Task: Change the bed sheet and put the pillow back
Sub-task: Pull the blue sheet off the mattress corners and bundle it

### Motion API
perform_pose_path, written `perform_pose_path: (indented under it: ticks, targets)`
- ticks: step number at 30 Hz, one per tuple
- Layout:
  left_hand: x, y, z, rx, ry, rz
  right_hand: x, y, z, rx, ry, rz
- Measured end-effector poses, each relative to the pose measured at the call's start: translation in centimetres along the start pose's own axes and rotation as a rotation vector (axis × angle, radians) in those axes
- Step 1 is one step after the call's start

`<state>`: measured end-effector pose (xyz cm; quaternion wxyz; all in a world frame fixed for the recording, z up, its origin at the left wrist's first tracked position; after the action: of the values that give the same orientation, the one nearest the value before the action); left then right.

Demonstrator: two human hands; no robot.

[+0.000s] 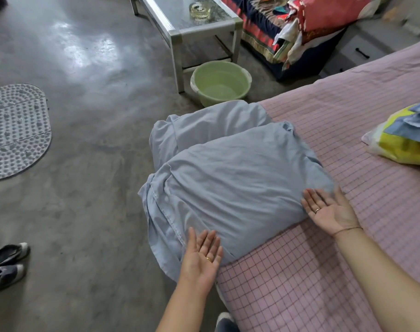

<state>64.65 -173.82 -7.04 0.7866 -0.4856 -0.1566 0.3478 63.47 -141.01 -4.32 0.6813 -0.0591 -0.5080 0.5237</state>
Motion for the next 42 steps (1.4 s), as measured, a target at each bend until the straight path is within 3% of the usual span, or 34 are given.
perform_pose_path:
  ticks: [8,16,23,32,35,42]
  targets:
    - [5.5,0.5,-5.2,-0.205,-0.092,0.000,-1.3,-1.8,-6.2,-0.144,-0.079,0.085]
    - [3.7,2.4,-3.9,-0.092,-0.328,0.073,-1.7,-0.5,-4.5,-0.023,-0.049,0.054]
    - [0.9,-0.3,-1.9,-0.064,-0.331,0.151,-1.2,0.8,-1.5,-0.016,-0.086,-0.019]
    - [-10.6,-3.6,6.8,0.089,-0.231,0.356,3.6,2.0,10.0,0.120,0.009,-0.122]
    - [-15.3,-3.5,9.6,0.110,-0.195,0.367,5.1,3.0,15.2,0.180,0.056,-0.167]
    - [-24.8,-0.1,13.7,0.056,-0.125,0.303,6.2,6.8,26.2,0.137,0.118,-0.235]
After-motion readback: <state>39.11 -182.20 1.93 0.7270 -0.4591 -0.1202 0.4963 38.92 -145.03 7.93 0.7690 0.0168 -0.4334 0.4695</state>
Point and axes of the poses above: each hand's wrist, its own y-axis towards the middle knuckle, its own z-axis out of the palm, x = y × z, the point moved 6 cm from there along y, towards the middle knuckle, and after that the axes turned 5 degrees about -z, right-handed, at the moved point
